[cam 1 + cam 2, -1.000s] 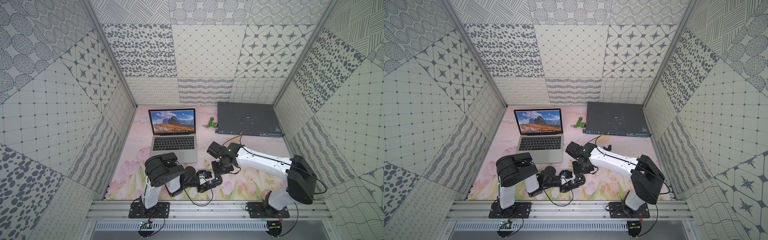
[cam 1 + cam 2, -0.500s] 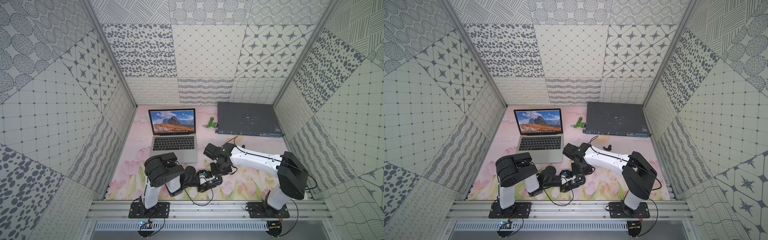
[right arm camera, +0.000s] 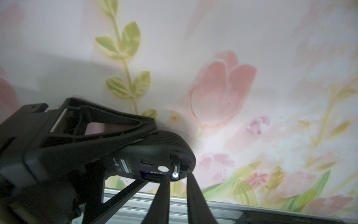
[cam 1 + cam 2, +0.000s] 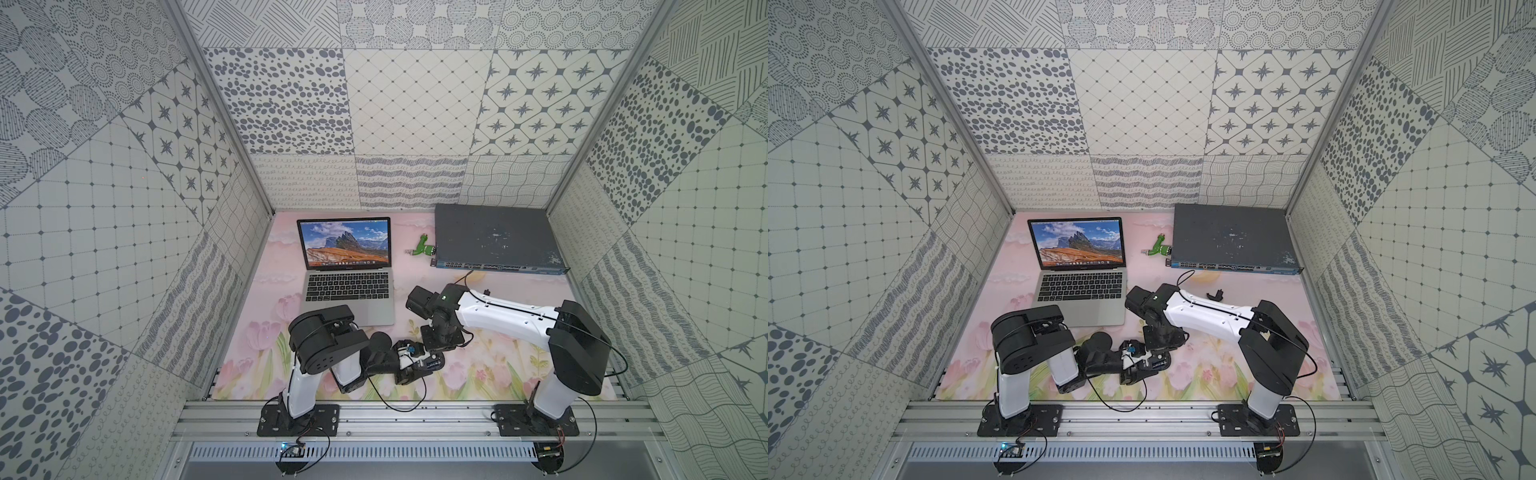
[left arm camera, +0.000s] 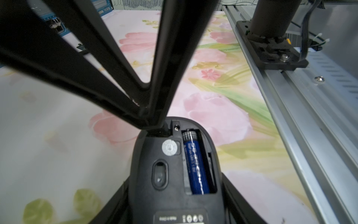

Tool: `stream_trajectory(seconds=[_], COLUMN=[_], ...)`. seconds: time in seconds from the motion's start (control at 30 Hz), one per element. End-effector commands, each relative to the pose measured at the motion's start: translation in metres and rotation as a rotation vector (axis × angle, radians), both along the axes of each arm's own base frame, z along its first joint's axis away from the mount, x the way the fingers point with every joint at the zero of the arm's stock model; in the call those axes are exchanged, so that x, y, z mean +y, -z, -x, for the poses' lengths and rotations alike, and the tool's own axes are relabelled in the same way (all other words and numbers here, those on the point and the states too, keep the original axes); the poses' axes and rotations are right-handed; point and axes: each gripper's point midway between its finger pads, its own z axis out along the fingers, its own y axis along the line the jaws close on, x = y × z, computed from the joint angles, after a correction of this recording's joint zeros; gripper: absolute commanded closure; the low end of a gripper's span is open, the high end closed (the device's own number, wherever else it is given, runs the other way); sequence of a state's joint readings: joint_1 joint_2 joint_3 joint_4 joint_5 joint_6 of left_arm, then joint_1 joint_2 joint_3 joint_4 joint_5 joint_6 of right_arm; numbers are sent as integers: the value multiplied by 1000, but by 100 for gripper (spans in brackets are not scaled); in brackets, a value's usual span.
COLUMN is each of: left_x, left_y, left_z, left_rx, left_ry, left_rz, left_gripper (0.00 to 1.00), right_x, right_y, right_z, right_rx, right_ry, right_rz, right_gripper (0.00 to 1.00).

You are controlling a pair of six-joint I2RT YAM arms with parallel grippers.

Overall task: Remove the wireless mouse receiver from the laptop
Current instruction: Insert the USB plug into the mouse.

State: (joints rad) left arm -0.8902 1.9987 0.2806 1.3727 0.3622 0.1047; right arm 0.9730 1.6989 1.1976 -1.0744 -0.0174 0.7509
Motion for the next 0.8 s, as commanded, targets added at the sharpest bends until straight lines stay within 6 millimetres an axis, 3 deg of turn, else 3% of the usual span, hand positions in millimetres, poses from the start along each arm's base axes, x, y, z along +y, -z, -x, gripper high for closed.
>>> stream_trajectory(seconds=[0.0, 0.77], left_x=[15, 16], left_y=[32, 32], left_z=[5, 5], left_rx=[100, 101], left_ry=[-39, -40], left_rz=[-125, -125], left_gripper=[42, 42], right_x=[10, 24], right_y=[9, 24], right_z=[-2, -3], right_rx=[0, 22], right_ry=[-8, -15], right_rz=[-7, -45], right_gripper=[80, 80])
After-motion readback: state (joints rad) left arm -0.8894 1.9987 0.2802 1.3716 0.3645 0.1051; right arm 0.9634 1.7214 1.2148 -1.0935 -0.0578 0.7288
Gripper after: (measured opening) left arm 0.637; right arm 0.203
